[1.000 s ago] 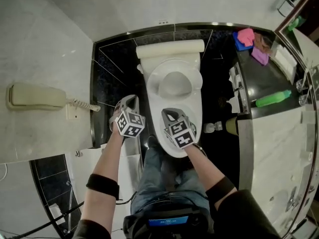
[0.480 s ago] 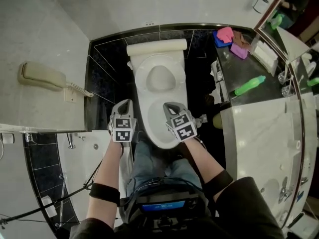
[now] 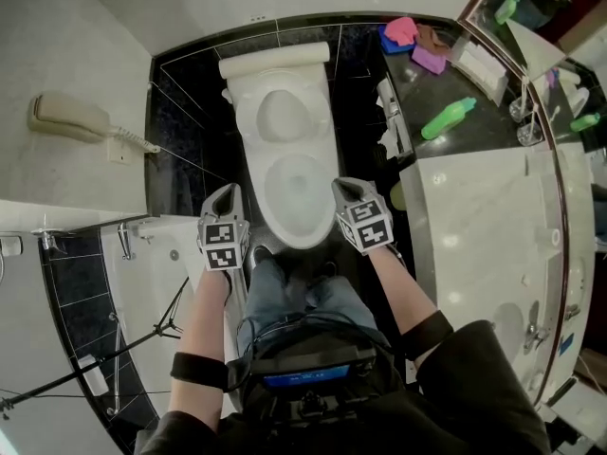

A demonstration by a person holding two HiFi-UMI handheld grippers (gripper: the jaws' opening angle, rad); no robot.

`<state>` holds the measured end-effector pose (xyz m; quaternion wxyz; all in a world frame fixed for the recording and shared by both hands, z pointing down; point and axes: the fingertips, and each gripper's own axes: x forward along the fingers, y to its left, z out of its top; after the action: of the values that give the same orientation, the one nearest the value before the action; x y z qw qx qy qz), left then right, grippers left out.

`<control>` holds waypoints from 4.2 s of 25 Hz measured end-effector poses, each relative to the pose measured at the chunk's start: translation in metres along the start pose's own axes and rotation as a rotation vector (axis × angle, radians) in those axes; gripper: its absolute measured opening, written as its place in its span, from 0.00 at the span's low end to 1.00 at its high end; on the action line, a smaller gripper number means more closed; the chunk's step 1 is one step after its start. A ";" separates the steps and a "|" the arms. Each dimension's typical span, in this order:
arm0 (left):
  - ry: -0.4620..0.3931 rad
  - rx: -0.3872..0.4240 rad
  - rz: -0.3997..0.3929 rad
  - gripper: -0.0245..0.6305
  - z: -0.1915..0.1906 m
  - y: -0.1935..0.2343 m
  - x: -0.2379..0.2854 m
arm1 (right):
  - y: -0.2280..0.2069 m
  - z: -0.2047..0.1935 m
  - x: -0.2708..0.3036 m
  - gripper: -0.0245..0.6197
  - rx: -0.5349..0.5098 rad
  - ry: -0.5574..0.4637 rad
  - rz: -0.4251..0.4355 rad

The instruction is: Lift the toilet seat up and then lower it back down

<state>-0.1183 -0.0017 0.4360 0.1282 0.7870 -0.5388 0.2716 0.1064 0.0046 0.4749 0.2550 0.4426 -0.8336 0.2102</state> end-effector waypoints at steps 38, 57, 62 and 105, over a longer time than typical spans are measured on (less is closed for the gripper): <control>0.118 -0.028 -0.125 0.05 -0.089 0.000 -0.039 | 0.055 -0.089 -0.032 0.05 0.131 0.111 -0.116; 0.109 -0.045 -0.126 0.05 -0.086 -0.012 -0.043 | 0.053 -0.092 -0.033 0.05 0.135 0.127 -0.112; 0.113 -0.051 -0.122 0.05 -0.090 -0.010 -0.044 | 0.054 -0.092 -0.031 0.05 0.128 0.130 -0.108; 0.131 -0.044 -0.142 0.05 -0.096 -0.018 -0.043 | 0.047 -0.091 -0.027 0.05 0.120 0.129 -0.107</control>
<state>-0.1411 0.0864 0.4917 0.1992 0.8007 -0.4781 0.3010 0.1010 0.0987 0.5232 0.2922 0.4864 -0.7766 0.2738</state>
